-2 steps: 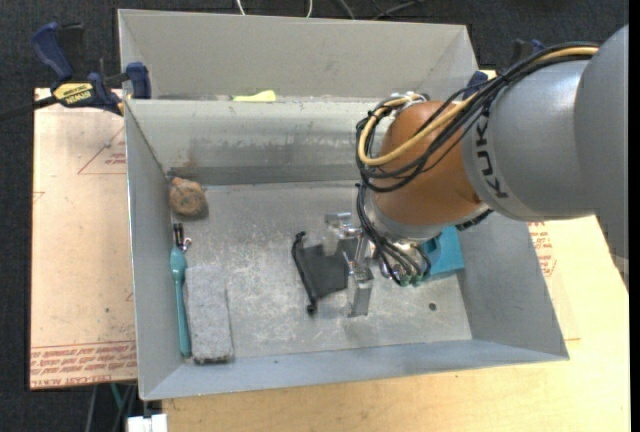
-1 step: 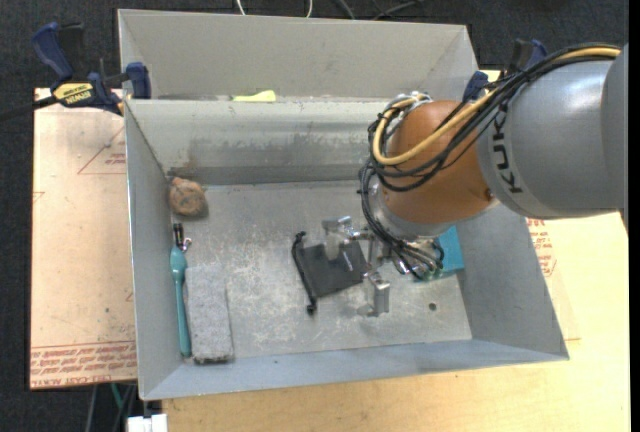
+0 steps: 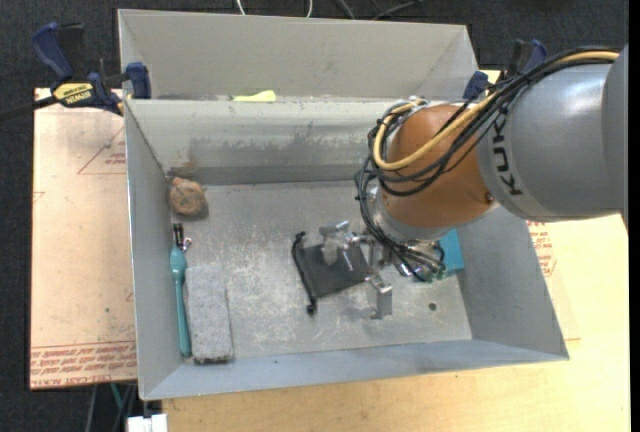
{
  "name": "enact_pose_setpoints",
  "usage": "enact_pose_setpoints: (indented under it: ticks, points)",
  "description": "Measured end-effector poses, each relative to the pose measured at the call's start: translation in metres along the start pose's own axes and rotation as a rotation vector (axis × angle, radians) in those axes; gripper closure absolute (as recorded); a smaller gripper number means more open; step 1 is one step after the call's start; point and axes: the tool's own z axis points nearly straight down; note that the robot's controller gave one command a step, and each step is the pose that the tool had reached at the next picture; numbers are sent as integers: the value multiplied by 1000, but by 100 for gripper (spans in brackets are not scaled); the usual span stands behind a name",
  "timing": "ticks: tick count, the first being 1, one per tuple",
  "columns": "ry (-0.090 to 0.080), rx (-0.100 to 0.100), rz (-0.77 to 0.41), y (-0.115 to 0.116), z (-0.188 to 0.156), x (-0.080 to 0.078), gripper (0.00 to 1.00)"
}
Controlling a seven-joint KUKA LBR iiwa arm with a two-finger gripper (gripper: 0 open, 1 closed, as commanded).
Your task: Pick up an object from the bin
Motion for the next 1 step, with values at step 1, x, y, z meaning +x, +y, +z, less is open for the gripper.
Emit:
enact_pose_setpoints:
  ticks: [1]
  points:
    - [0, 0, 318, -2, 7, -1, 0]
